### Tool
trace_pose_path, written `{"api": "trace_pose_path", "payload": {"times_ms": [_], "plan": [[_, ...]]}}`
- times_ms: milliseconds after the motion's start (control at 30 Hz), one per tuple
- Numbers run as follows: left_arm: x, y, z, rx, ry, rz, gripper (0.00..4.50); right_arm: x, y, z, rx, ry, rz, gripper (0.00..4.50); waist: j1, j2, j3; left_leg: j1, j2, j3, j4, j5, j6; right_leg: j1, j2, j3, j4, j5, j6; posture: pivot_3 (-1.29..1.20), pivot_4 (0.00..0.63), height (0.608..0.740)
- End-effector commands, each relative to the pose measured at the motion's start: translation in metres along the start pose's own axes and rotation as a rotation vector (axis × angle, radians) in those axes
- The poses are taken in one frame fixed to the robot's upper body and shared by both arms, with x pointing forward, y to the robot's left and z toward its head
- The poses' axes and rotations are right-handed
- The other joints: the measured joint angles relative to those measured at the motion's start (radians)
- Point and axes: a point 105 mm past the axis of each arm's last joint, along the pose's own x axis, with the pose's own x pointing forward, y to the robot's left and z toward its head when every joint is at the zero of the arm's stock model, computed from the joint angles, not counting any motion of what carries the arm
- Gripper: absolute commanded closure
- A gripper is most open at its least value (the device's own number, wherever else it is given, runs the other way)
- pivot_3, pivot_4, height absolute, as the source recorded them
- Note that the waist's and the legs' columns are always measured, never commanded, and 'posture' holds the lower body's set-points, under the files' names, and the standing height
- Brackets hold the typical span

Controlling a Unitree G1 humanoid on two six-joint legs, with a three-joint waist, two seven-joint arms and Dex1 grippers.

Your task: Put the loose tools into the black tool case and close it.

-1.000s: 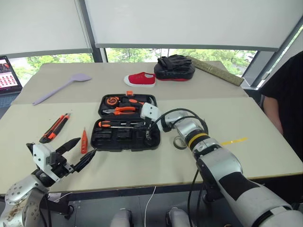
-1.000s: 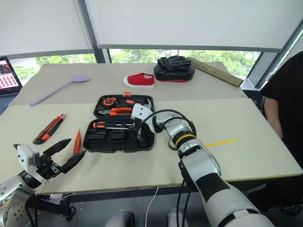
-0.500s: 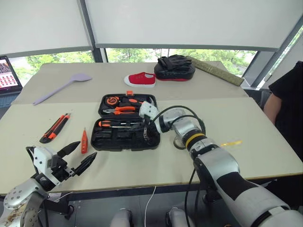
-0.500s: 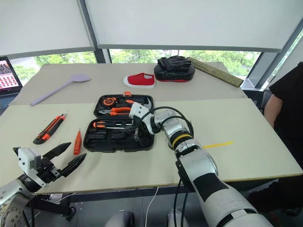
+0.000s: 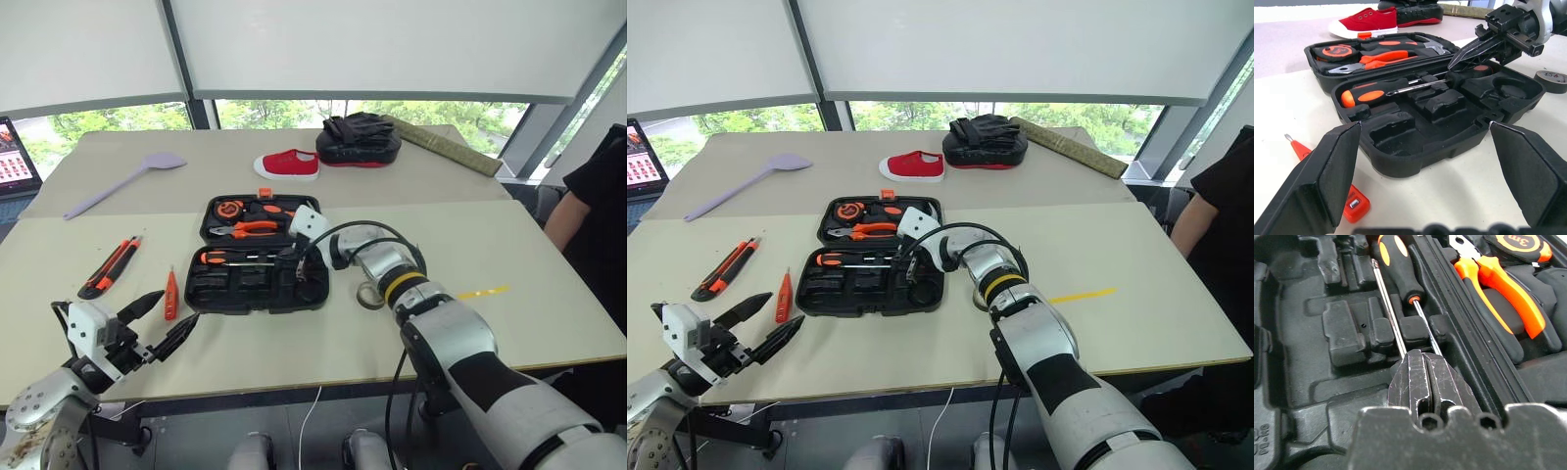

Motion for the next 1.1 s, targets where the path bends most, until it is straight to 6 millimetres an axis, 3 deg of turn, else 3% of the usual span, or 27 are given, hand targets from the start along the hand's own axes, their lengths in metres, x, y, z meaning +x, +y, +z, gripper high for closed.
{"api": "trace_pose_path", "payload": {"times_ms": [33, 167, 333, 433, 533, 633, 733, 933, 1100], "plan": [[-0.004, 0.001, 0.013, 0.041, -0.018, 0.013, 0.0, 0.007, 0.01, -0.015, -0.011, 0.083, 0.028, 4.47, 0.0, 0.0, 0.0, 0.0, 0.0, 0.0, 0.0, 0.0, 0.0, 0.0, 0.0, 0.0, 0.0, 0.0, 0.0, 0.0, 0.15, 0.74], [-0.004, 0.0, 0.011, 0.04, -0.004, 0.026, 0.0, 0.014, 0.02, -0.017, -0.052, 0.124, 0.065, 4.47, 0.0, 0.0, 0.0, 0.001, 0.0, 0.0, 0.0, 0.0, 0.0, 0.0, 0.0, 0.0, 0.0, 0.0, 0.0, 0.0, 0.15, 0.74], [-0.002, 0.0, 0.009, 0.033, 0.001, 0.036, 0.0, 0.02, 0.021, -0.003, -0.11, 0.087, 0.055, 4.47, -0.006, -0.001, -0.001, 0.004, 0.0, 0.0, -0.002, 0.0, 0.0, 0.002, 0.0, 0.0, 0.0, -0.001, -0.001, 0.0, 0.15, 0.74], [-0.003, 0.003, 0.01, 0.013, -0.011, 0.057, 0.0, 0.011, 0.01, 0.018, -0.109, -0.055, 0.021, 4.47, -0.012, -0.001, -0.001, 0.004, 0.0, 0.0, -0.003, 0.0, 0.0, 0.002, 0.0, 0.0, 0.0, -0.001, -0.002, 0.0, 0.15, 0.74], [-0.012, 0.01, 0.013, -0.015, -0.033, 0.1, 0.0, -0.012, -0.007, 0.04, -0.088, -0.219, 0.003, 4.47, -0.014, -0.001, 0.0, 0.004, 0.0, 0.0, -0.005, 0.0, 0.0, 0.001, 0.0, 0.0, 0.0, -0.002, -0.002, 0.0, 0.15, 0.74], [-0.033, 0.022, 0.012, -0.016, -0.03, 0.182, 0.0, -0.046, -0.015, 0.048, -0.06, -0.358, 0.058, 3.71, -0.013, -0.002, 0.0, 0.003, 0.0, 0.0, -0.005, 0.0, 0.0, 0.001, 0.0, 0.0, -0.001, -0.002, -0.001, 0.0, 0.15, 0.74], [-0.061, 0.033, 0.007, -0.035, -0.006, 0.277, 0.0, -0.081, -0.012, 0.05, -0.117, -0.485, 0.099, 2.58, -0.006, -0.002, 0.0, 0.003, 0.0, 0.0, -0.005, 0.0, 0.0, 0.002, -0.001, 0.0, -0.003, -0.003, 0.0, 0.0, 0.15, 0.74], [-0.144, 0.058, -0.013, -0.106, 0.173, 0.606, 0.0, -0.145, 0.028, 0.024, -0.175, -0.643, 0.124, 0.6, 0.002, -0.005, -0.001, 0.004, 0.001, -0.001, -0.007, -0.001, -0.002, 0.003, -0.001, -0.001, -0.004, -0.005, -0.001, 0.0, 0.15, 0.74], [-0.185, 0.061, -0.017, -0.128, 0.276, 0.744, 0.0, -0.17, 0.039, -0.013, -0.14, -0.553, 0.063, 0.6, 0.003, -0.005, 0.0, 0.005, 0.0, 0.0, -0.006, -0.003, -0.005, 0.002, -0.001, -0.001, -0.003, -0.007, -0.003, 0.0, 0.15, 0.74]]}}
